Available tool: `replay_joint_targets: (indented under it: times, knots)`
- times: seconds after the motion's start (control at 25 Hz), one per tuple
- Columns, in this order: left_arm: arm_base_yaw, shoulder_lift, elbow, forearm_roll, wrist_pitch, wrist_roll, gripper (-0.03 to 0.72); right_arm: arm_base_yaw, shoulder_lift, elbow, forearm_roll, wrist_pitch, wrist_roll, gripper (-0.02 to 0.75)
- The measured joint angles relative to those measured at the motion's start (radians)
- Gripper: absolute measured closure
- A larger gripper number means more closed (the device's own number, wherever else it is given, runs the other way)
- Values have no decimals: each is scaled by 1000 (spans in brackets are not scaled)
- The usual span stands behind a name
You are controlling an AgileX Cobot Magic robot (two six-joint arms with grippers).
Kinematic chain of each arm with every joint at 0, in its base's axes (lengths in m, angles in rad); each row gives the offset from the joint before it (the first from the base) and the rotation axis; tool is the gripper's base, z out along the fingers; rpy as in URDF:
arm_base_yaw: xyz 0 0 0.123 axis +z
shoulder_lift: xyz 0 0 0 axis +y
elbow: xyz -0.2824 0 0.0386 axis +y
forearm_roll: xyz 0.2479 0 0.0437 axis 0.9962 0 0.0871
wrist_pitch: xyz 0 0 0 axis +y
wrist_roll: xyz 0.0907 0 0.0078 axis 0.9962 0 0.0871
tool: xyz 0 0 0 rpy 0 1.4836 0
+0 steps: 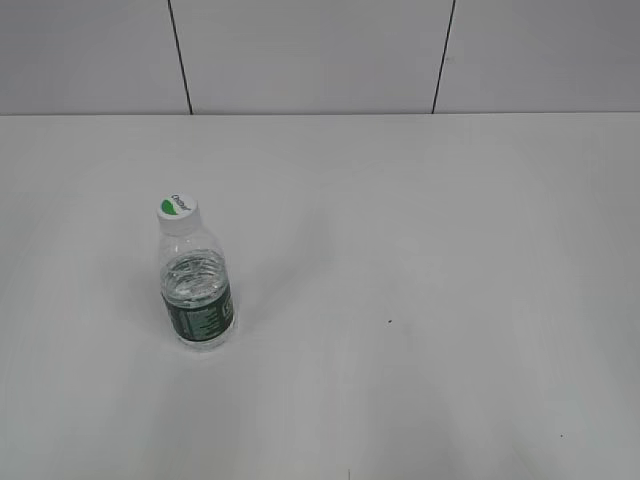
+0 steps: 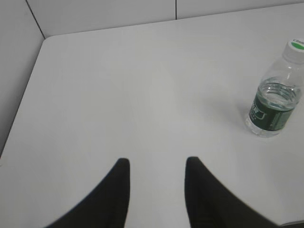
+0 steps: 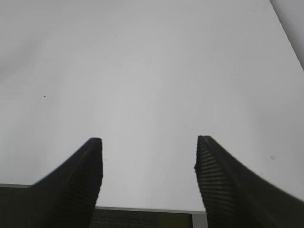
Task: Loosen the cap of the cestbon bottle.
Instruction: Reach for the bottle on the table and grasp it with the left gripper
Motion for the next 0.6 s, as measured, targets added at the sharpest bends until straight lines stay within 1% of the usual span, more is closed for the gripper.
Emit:
replay_joint_targets:
  times: [0.6]
  knots:
    - [0,0,0,0,0,0,445,0,0,0,0,0,0,265]
